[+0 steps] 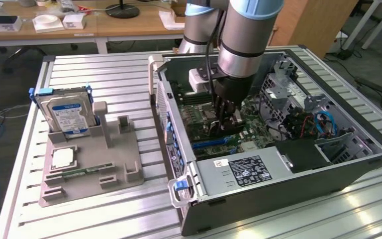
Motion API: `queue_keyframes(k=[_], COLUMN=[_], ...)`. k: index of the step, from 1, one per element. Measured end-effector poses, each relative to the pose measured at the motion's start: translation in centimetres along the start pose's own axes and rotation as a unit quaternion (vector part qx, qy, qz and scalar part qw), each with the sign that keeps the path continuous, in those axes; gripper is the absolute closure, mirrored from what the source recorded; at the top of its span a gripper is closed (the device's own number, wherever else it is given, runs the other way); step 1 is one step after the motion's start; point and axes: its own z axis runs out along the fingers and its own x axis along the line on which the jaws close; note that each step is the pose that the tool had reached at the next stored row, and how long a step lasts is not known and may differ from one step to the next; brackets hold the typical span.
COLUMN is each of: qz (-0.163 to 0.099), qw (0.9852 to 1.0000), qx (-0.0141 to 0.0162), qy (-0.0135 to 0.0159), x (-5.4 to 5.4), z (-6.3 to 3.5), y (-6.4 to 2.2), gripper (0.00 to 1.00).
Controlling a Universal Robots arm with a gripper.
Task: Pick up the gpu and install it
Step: 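Insert the gpu into the slot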
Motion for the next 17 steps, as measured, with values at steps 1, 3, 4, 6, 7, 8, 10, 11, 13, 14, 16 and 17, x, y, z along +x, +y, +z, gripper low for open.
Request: queue_keyframes(k=[1, 3, 4, 6, 7, 8, 10, 11, 13, 14, 16, 17], qz=[0.000, 0.000, 0.000, -0.001, -0.001, -0.001, -0.001, -0.001, -0.001, -0.001, -0.001, -0.001], qw=[1.0000, 1.0000, 1.0000, 1.0000, 1.0000, 1.0000, 1.0000, 1.0000, 1.0000, 1.0000, 1.0000, 1.0000], qx=[0.0000, 0.0000, 0.0000, 0.0001, 0.0001, 0.0001, 0.0000, 0.0000, 0.0000, 0.0001, 0.0002, 0.0001], qy=[0.0000, 0.0000, 0.0000, -0.0001, 0.0000, -0.0001, 0.0001, 0.0001, 0.0000, -0.0001, -0.0001, -0.0001], x=[0.00, 0.00, 0.00, 0.00, 0.00, 0.00, 0.00, 0.00, -0.01, -0.01, -0.02, -0.01], z=[0.11, 0.35, 0.48, 0.73, 0.82, 0.90, 1.00, 1.01, 1.02, 1.05, 1.09, 1.09], y=[0.08, 0.22, 0.26, 0.33, 0.37, 0.42, 0.55, 0.58, 0.63, 0.73, 0.88, 0.88], gripper=[0.73, 0.73, 0.73, 0.73, 0.73, 0.73, 0.73, 0.73, 0.73, 0.73, 0.73, 0.73])
